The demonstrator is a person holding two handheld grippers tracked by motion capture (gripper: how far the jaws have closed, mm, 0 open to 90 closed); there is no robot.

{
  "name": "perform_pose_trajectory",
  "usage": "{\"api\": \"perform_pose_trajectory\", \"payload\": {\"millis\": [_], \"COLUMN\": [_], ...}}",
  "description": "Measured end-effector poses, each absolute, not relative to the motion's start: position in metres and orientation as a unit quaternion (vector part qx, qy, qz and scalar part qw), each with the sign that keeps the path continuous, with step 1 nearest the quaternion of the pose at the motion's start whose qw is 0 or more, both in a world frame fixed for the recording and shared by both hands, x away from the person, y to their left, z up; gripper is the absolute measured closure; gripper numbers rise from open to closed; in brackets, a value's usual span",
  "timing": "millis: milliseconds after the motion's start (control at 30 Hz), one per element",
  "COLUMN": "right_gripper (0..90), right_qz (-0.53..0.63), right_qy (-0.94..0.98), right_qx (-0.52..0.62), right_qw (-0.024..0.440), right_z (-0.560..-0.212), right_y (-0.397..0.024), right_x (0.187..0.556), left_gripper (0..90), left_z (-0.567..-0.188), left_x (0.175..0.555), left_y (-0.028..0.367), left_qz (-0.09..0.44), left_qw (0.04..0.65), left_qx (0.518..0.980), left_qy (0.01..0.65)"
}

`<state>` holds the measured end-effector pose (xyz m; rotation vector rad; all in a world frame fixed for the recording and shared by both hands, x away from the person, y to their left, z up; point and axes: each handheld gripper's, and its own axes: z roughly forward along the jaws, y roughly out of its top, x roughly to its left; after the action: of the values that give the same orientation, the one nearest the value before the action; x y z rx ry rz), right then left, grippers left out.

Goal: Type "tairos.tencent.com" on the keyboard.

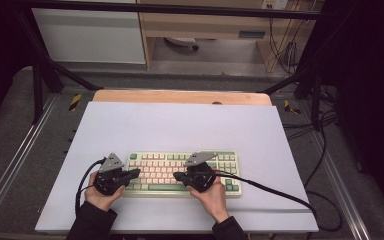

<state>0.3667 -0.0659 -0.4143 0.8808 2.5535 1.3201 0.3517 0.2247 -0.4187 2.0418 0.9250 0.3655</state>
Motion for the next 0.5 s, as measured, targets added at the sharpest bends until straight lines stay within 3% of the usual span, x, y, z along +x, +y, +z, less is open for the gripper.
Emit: {"api": "perform_pose_trajectory", "payload": {"millis": [500], "right_gripper": [90.0], "right_qz": [0.436], "right_qy": [0.840], "right_qx": [0.314], "right_qw": [0.081], "right_z": [-0.408], "right_y": [-0.102], "right_x": [0.366], "left_gripper": [90.0], "left_z": [-0.418], "left_x": [0.350], "left_y": [0.220], "left_qz": [0.146], "left_qw": [0.422], "left_qx": [0.818], "left_qy": [0.363]}}
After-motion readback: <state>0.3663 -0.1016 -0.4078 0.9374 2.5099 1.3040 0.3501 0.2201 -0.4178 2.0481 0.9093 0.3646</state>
